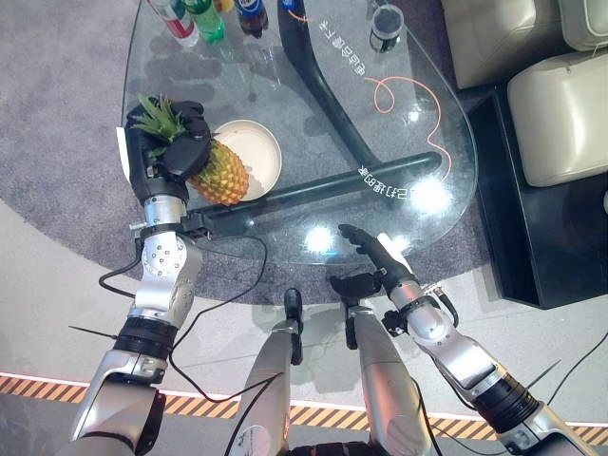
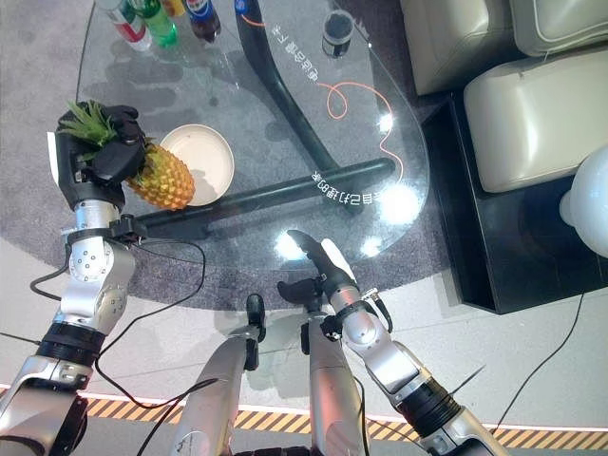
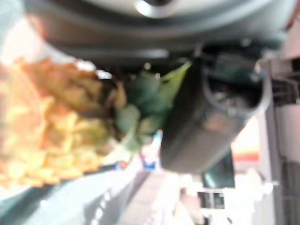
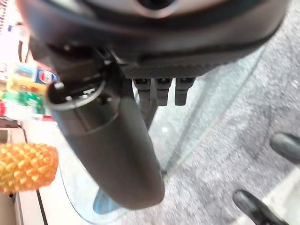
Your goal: Pick up the fruit to the plate
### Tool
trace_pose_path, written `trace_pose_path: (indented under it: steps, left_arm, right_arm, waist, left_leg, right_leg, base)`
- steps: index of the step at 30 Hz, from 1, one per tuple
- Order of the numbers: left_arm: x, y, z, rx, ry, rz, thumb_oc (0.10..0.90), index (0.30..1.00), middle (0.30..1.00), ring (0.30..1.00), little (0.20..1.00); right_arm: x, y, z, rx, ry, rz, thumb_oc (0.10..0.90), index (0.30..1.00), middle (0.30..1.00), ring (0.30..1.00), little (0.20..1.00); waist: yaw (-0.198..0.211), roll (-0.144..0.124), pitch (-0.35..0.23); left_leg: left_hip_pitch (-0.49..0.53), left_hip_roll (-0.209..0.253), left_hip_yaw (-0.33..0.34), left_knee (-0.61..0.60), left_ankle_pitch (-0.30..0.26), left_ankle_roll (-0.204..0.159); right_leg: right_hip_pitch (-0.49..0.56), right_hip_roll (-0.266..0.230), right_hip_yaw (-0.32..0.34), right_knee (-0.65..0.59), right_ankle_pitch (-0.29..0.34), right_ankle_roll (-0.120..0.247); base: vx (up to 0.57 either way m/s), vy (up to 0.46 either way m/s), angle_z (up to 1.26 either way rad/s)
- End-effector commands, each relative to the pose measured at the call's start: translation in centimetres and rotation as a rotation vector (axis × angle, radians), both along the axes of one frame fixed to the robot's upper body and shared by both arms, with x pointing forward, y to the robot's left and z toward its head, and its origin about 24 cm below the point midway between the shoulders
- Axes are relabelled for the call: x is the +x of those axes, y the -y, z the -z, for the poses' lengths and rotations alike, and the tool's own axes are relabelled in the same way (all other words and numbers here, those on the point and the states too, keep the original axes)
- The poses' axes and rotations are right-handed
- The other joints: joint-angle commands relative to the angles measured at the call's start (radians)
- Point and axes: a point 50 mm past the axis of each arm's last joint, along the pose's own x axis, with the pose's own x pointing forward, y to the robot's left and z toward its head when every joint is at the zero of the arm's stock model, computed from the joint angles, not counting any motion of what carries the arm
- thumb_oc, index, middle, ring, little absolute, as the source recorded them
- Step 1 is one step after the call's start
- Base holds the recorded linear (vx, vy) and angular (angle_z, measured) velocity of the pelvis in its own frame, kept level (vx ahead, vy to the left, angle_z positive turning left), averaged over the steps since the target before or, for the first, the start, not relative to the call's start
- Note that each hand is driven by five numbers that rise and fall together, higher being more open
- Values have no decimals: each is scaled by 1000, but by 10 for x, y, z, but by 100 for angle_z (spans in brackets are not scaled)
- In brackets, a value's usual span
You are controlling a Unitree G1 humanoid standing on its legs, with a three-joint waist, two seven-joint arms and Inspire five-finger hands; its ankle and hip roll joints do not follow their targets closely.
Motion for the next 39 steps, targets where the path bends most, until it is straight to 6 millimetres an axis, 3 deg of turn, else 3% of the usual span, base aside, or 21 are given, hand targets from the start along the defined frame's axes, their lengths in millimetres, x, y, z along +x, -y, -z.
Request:
trace_pose_path:
  steps: [1,6,14,33,39]
  left_arm:
    - [-23,-5,-98,71,466,-37,100,300,300,300,200]
    - [-20,0,-112,80,522,-76,100,300,300,300,200]
    - [-13,3,-122,108,543,-86,100,300,300,300,200]
    - [-12,-5,-127,107,606,-207,100,300,300,300,200]
    - [-14,1,-127,92,656,-225,100,300,300,300,200]
  right_arm:
    - [-4,-31,-29,122,81,-151,800,900,900,900,900]
    - [-14,-50,-18,198,-99,-328,800,900,900,900,900]
    - [-20,-65,-14,213,-179,-440,800,900,900,900,900]
    - [-16,-65,-26,233,-258,-518,800,900,900,900,900]
    - [-16,-60,-30,233,-285,-542,800,900,900,900,900]
  waist:
    - [-22,-13,-29]
    - [-25,-18,-29]
    - [-26,-35,-29]
    - [-37,-61,-29]
    - [-47,-51,-29]
  left_leg:
    - [-66,-44,74,82,23,69]
    - [-110,-44,74,82,22,70]
    - [-155,-39,72,78,23,67]
    - [-271,-34,53,80,35,59]
    - [-326,-36,53,89,40,58]
  right_leg:
    - [10,16,42,-144,169,15]
    - [-44,18,38,-137,178,22]
    - [-98,25,21,-130,189,31]
    - [-231,34,1,-120,212,36]
    - [-299,36,5,-109,221,32]
  base:
    - [-2,41,-2]
    - [0,20,-2]
    - [0,0,0]
    - [-1,18,0]
    - [5,82,-2]
